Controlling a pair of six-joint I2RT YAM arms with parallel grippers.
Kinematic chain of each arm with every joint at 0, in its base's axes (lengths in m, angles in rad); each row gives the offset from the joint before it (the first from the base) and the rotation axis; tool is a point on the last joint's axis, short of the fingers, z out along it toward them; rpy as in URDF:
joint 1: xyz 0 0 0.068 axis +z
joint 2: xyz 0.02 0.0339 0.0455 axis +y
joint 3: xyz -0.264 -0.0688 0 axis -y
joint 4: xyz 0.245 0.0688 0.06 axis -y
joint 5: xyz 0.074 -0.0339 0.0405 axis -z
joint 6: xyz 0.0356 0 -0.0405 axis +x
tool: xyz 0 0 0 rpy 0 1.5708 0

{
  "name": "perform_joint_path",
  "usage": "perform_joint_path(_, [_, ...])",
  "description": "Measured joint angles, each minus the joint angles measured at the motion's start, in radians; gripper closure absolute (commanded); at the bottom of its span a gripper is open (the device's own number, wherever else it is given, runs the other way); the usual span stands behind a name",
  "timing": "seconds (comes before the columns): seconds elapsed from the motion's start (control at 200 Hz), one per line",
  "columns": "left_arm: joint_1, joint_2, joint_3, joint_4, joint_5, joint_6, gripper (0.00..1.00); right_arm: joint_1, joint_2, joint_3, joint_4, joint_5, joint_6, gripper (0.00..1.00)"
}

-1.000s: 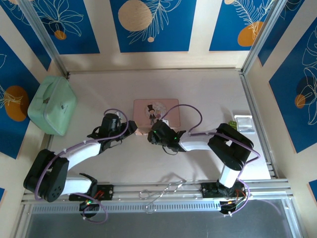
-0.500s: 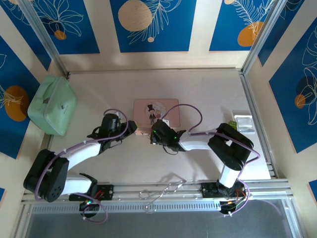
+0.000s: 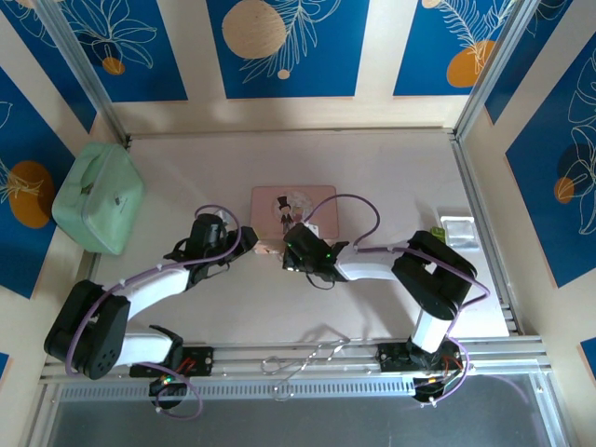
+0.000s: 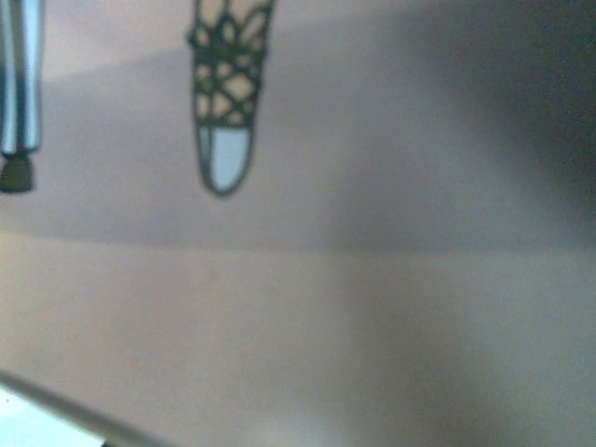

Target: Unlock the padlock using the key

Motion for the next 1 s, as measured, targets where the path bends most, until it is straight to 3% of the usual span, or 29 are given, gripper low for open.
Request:
perform_joint_path(0.38, [0.0,-0.002,-0.006,0.009,0.0,0.002,0.5,-0.058,-0.058,-0.035,-0.024,-0.178,-0.069,1.0])
perform_joint_path(0.72, [0.0,-0.001,-0.012,0.024,0.0,0.002,0.51,-0.131,-0.098,-0.175,0.223,-0.36,-0.143,1.0])
perform_joint_path(1.0, [0.003,0.007,-0.02,0.052,-0.004,0.002,0.51,-0.155,-0.097,-0.225,0.335,-0.412,-0.159,1.0])
